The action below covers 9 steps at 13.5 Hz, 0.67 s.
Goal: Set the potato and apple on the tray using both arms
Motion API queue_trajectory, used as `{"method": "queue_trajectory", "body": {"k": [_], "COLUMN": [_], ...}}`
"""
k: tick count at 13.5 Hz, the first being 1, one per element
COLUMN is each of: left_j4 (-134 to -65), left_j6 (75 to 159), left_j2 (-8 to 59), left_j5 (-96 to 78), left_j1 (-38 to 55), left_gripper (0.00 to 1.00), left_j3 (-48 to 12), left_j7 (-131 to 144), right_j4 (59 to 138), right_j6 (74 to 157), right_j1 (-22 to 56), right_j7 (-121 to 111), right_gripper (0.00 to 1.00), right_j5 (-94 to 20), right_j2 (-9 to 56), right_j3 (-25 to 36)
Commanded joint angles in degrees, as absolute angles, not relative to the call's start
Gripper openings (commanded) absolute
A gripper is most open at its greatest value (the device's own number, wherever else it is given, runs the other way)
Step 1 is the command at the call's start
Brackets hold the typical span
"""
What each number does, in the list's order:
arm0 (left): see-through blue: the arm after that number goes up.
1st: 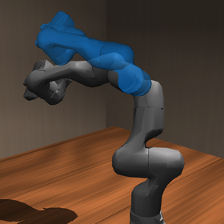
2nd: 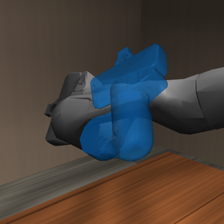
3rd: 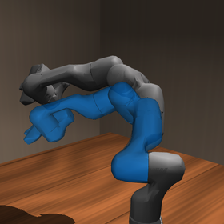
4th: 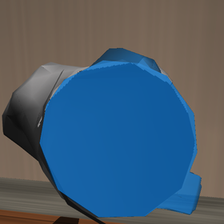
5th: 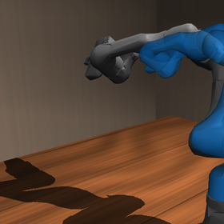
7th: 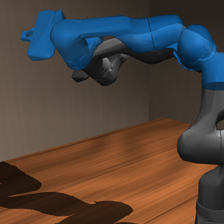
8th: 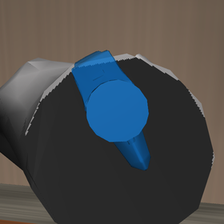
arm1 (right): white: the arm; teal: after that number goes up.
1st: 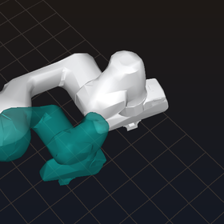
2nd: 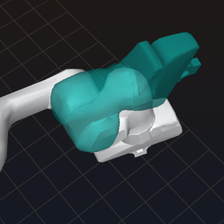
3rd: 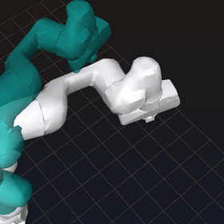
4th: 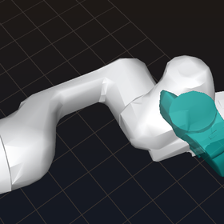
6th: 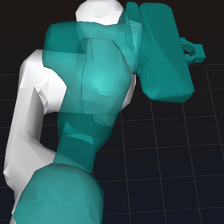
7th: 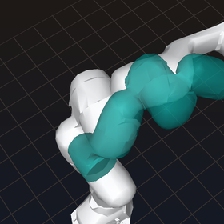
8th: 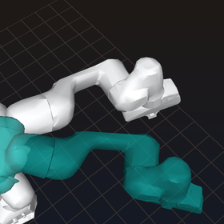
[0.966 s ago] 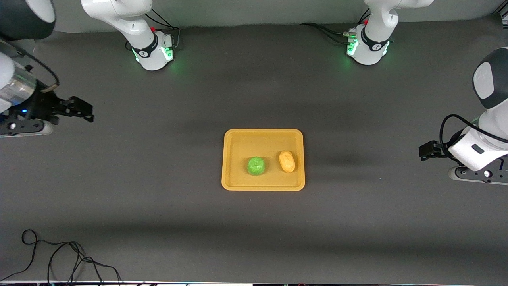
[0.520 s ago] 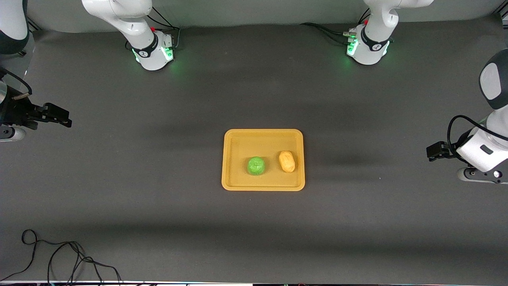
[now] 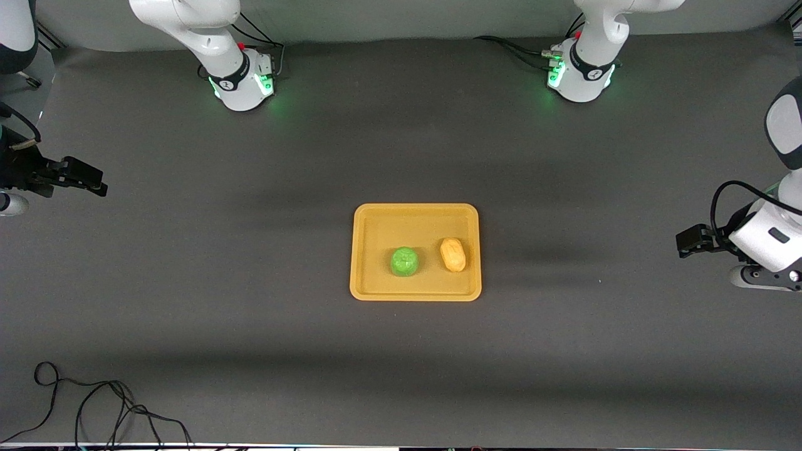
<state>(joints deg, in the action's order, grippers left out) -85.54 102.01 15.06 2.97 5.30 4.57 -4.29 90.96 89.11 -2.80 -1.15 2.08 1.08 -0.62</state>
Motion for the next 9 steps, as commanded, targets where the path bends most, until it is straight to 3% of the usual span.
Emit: {"method": "queue_trajectory", "body": {"k": [1,9], "left_j4": [-84.11,-84.46], "left_j6": [98.98,97.91], "left_j2": [15.56,15.56], "left_j5": [2.02,0.88], "left_j1": [5.54,4.92], "left_gripper": [0.99,0.99], "left_j3": [4.66,4.75], "left_j7": [-2.91,-3.07], "right_j4": [92.72,90.53], "right_j6": [88.34,86.84], "right_j1": [-2.72,-2.64], "right_j7": [-0.52,-0.7], "right_gripper": [1.0,1.0], "right_j5": [-1.14,-1.23], "right_j2": [-0.53,0.44], "right_j3": [-0.18,-0.26]}}
